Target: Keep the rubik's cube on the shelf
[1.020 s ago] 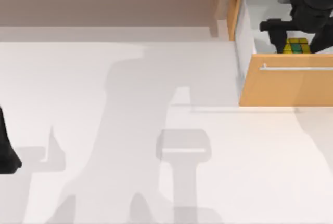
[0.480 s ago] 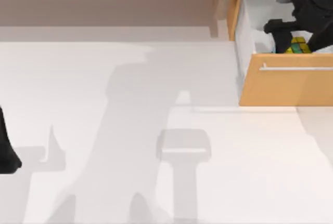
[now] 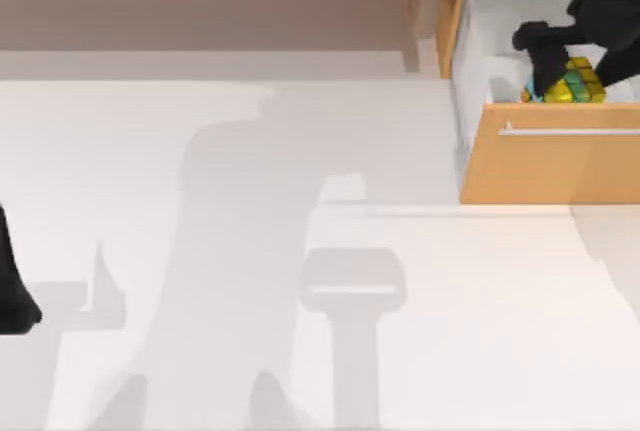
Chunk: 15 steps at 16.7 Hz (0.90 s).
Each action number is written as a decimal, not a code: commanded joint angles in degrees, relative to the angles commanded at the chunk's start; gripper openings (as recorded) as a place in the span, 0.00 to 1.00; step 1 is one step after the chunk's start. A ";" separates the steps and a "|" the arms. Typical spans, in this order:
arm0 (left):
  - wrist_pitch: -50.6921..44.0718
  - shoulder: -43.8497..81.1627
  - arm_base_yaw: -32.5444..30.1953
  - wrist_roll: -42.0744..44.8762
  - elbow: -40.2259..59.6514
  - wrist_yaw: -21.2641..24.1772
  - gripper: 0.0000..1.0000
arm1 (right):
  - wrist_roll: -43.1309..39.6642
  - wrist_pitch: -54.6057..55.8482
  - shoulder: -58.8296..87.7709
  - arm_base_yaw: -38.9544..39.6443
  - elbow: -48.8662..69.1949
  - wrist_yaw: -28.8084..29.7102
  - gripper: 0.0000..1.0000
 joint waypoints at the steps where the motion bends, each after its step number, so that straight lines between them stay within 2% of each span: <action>1: 0.00 0.00 0.00 0.00 0.00 0.00 1.00 | 1.97 -1.37 0.81 0.06 1.78 0.93 0.00; 6: 0.00 0.00 0.00 0.00 0.00 0.00 1.00 | 10.58 -6.64 4.67 1.16 9.39 5.96 0.00; 15: 0.00 0.00 0.00 0.00 0.00 0.00 1.00 | 10.31 -6.56 1.80 1.24 6.56 7.34 0.00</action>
